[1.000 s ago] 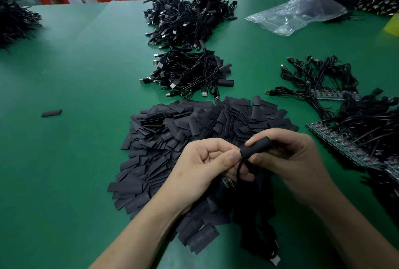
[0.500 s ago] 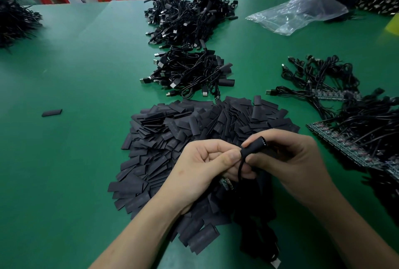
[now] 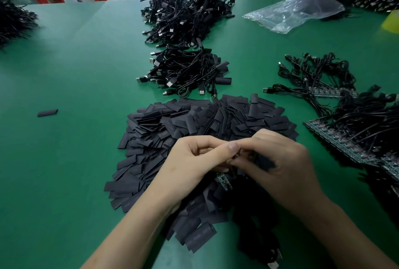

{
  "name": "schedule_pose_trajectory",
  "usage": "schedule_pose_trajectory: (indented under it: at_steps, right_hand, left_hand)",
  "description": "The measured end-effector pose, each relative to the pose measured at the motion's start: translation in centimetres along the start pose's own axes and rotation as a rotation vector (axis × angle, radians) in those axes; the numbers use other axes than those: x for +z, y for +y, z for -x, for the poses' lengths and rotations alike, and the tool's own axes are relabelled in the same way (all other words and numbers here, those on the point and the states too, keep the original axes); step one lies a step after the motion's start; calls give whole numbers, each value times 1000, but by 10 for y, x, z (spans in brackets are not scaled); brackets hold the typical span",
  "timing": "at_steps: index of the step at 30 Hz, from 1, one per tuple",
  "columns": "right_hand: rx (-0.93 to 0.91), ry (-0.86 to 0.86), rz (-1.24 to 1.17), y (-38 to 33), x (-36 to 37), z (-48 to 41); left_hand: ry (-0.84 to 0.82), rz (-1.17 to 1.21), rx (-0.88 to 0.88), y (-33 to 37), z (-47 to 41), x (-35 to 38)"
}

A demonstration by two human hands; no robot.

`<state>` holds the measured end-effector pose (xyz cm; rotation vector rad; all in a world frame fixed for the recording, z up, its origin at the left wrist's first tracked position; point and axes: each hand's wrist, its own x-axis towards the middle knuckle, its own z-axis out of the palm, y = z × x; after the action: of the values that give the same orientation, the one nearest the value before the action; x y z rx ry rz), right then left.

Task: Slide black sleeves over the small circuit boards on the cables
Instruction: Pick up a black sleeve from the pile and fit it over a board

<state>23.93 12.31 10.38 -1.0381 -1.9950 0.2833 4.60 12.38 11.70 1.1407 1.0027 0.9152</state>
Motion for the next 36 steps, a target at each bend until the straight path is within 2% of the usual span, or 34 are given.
schedule_pose_trajectory:
  at_steps: [14, 23, 33, 36]
  right_hand:
    - [-27, -8, -12, 3, 1, 1]
    - [-10, 20, -63, 1, 0, 2]
    - [-46, 20, -9, 3, 2, 1]
    - [37, 31, -94, 2, 1, 0]
  left_hand:
    - [7, 62, 4, -1, -1, 1]
    - [-46, 113, 14, -4, -2, -4]
    - [-61, 129, 46, -9, -4, -3]
    - [-99, 165, 103, -10, -4, -5]
